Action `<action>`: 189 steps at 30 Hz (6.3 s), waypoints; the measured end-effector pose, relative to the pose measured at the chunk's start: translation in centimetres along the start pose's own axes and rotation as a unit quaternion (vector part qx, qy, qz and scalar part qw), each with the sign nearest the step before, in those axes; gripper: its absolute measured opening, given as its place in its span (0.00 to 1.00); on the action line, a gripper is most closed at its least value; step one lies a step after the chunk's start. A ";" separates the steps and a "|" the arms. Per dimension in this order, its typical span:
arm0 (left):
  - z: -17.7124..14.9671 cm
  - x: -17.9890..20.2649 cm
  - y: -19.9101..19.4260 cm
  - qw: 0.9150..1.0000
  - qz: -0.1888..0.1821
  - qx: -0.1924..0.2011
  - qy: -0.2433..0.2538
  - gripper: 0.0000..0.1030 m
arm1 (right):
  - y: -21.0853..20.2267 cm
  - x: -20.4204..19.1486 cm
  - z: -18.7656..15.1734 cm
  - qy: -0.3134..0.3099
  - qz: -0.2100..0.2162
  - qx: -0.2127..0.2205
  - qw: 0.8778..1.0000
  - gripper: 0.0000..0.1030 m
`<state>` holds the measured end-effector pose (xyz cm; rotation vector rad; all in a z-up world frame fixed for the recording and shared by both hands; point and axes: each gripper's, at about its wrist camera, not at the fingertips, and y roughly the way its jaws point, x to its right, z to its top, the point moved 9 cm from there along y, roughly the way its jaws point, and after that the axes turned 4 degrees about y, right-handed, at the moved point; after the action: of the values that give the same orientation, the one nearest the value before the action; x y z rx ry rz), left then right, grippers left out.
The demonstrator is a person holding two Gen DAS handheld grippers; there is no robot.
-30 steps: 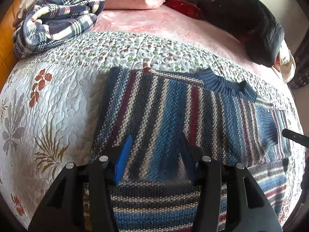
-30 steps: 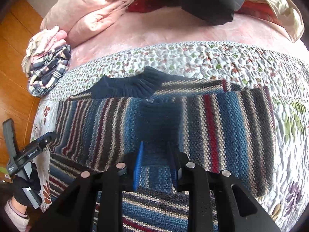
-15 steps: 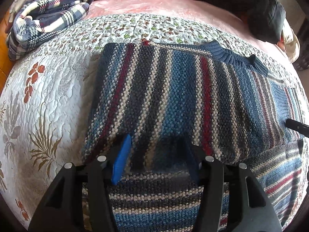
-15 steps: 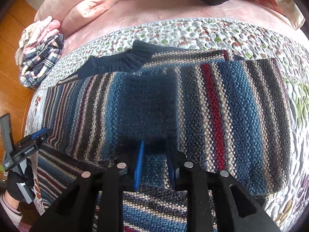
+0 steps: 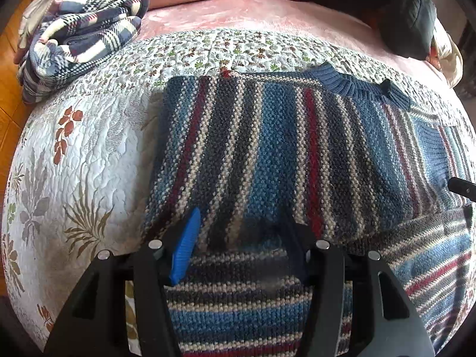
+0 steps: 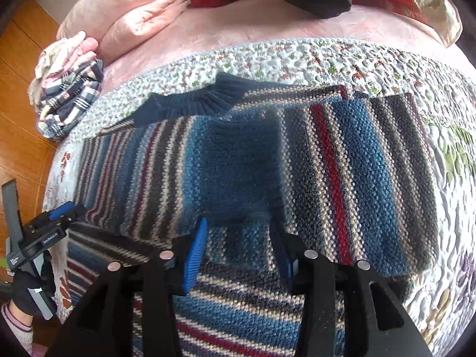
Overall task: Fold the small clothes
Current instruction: 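Move both tools down to the ribbed hem of the sweater, then grasp the ribbed hem with the left tool while the right tool grasps it too, then lift the hem with both tools and fold it up toward the collar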
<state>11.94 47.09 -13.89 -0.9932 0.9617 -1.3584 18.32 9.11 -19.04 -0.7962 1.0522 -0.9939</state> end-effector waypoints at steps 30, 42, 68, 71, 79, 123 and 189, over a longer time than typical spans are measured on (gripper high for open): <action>-27.2 -3.5 -9.6 0.955 -0.066 -0.227 -0.177 0.67 | -12.2 6.8 -30.8 0.126 -0.055 -0.154 0.978 0.60; -29.8 -0.3 -7.4 0.945 -0.079 -0.285 -0.138 0.67 | -10.6 6.0 -33.5 0.138 -0.054 -0.189 0.971 0.59; -25.2 4.0 -10.5 0.926 -0.247 -0.152 -0.240 0.08 | -13.5 5.2 -25.6 0.179 0.064 -0.133 0.973 0.09; -22.1 3.0 -10.1 0.925 -0.251 -0.138 -0.249 0.08 | -13.5 5.2 -23.0 0.179 0.071 -0.129 0.973 0.09; -17.6 -0.3 -8.4 0.917 -0.249 -0.124 -0.287 0.08 | -11.3 6.6 -17.6 0.202 0.082 -0.135 0.967 0.09; -7.4 0.2 -4.8 0.988 -0.111 -0.083 -0.073 0.54 | -5.9 6.2 -9.5 0.015 0.030 -0.129 0.991 0.59; 8.2 0.7 -10.6 0.975 -0.167 0.115 -0.088 0.08 | -12.6 3.8 7.4 -0.017 0.056 0.049 0.997 0.10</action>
<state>16.48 46.69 -1.26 -1.1079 0.5029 -1.5875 22.58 1.56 -6.75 -0.6649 1.0000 -0.9255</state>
